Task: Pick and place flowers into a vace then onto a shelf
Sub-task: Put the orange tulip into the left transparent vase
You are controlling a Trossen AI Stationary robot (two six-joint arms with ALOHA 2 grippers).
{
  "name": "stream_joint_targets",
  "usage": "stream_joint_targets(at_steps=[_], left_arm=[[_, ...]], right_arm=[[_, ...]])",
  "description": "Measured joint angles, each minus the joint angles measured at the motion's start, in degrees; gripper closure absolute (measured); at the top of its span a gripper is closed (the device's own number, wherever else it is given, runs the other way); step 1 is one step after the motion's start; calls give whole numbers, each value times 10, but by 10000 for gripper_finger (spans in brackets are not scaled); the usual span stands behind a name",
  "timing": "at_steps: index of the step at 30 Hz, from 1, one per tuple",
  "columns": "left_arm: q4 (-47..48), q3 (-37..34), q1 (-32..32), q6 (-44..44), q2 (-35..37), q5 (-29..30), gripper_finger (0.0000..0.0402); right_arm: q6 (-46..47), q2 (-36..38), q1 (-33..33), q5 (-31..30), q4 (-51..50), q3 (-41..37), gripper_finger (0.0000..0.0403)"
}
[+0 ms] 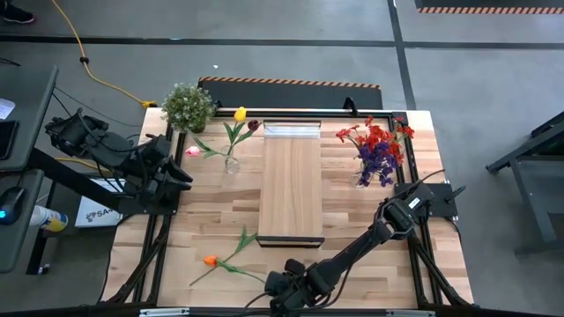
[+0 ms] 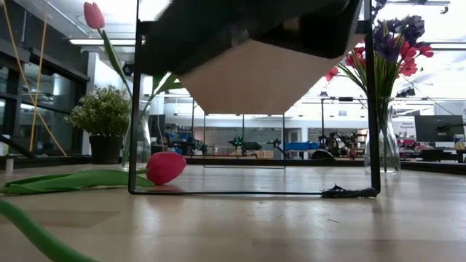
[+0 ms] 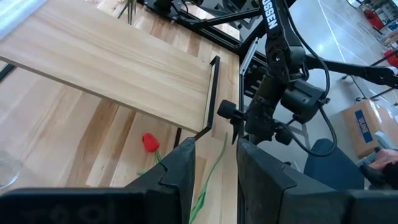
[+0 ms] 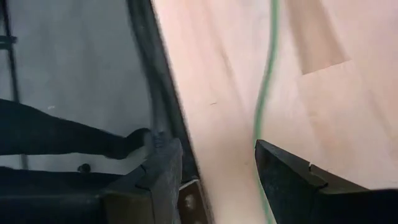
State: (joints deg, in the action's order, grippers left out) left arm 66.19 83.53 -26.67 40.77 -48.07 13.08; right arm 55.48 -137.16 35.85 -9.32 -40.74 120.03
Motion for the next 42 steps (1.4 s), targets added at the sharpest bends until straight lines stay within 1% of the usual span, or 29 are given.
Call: stream_joint_targets(at_steps=[6,12,24,33,36,42], left_arm=[[0,0,0,0,0,1,252],[0,0,0,0,0,1,252],[0,0,0,0,0,0,252],[0,0,0,-5,0,0,252],[0,0,0,-5,0,0,252],[0,0,0,-5,0,0,252]], right_arm=[[-5,0,-4,-9,-5,0,210],[-5,0,-6,6,-13,0,210],[9,0,3,9,-48,-2,210],[54,-2,12,11,-13,-54,210],[52,-2,12,3,-7,-56,210],[22,-2,0,4,-6,-57,210]])
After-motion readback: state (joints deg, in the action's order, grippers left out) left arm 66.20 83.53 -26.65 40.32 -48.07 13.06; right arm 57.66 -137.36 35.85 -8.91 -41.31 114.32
